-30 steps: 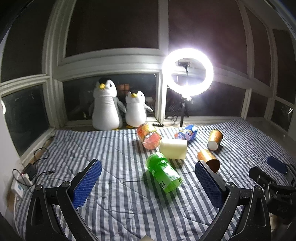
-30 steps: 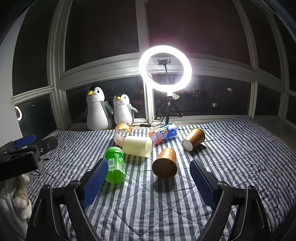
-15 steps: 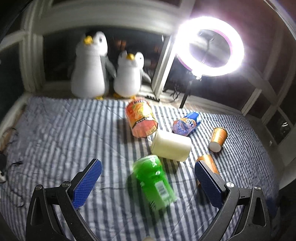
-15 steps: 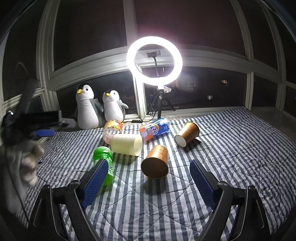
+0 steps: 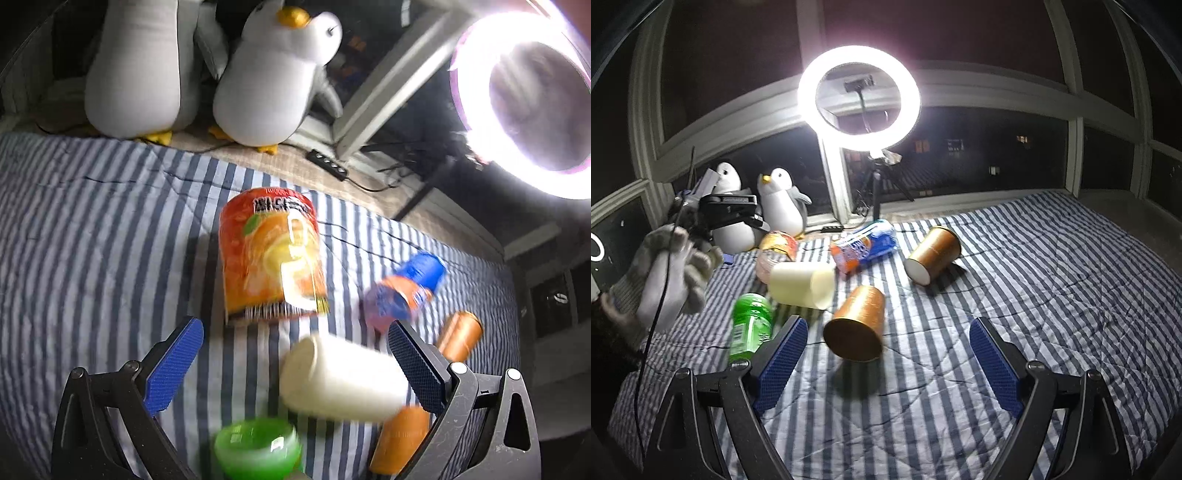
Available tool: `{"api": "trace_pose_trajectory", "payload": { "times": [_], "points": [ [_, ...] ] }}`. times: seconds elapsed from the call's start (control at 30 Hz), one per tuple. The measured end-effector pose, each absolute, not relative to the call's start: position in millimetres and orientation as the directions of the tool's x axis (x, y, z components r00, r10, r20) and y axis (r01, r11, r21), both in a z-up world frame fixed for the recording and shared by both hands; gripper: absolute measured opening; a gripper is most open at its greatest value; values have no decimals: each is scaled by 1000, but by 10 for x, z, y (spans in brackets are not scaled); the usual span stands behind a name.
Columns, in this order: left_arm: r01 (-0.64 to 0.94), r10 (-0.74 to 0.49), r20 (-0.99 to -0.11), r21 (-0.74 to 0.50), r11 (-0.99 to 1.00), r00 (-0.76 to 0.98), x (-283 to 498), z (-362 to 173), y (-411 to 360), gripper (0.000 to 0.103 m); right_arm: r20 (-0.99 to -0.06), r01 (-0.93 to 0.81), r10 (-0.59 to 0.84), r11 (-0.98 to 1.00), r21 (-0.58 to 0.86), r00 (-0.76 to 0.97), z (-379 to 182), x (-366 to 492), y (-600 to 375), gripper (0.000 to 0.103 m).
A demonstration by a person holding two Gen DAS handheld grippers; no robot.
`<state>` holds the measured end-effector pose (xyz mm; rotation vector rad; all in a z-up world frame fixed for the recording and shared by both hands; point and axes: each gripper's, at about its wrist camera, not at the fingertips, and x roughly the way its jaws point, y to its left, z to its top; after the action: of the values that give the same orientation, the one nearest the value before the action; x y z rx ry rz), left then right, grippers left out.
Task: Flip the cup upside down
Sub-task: 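Move the left tool to the orange lemon-tea cup and close on it, then lift the orange cup with the left tool and rotate it over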
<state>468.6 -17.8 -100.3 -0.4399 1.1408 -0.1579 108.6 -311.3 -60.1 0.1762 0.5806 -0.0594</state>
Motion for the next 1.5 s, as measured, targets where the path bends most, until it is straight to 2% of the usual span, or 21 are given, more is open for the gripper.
{"api": "trace_pose_trajectory", "payload": {
  "times": [0.27,0.53,0.83,1.2,1.5],
  "points": [
    [-150,-325,-884,-391,908,337,5243,-1339,-284,98,-602,157,-29,975,161,798,-664,1255,-3375,87],
    [-183,-313,-918,-361,914,245,5494,-1567,-229,86,-622,169,-14,967,190,783,-639,1467,-3463,87],
    [-157,-335,-908,-380,911,251,5505,-1597,-195,85,-638,174,-2,962,208,770,-702,1560,-3386,87],
    [-143,-359,-868,-426,893,341,5046,-1073,300,85,-614,123,26,972,198,789,-679,1529,-3132,87],
    [-114,-400,-827,-477,872,396,3949,-660,728,85,-592,64,82,973,222,802,-710,1292,-2865,87]
  ]
}}
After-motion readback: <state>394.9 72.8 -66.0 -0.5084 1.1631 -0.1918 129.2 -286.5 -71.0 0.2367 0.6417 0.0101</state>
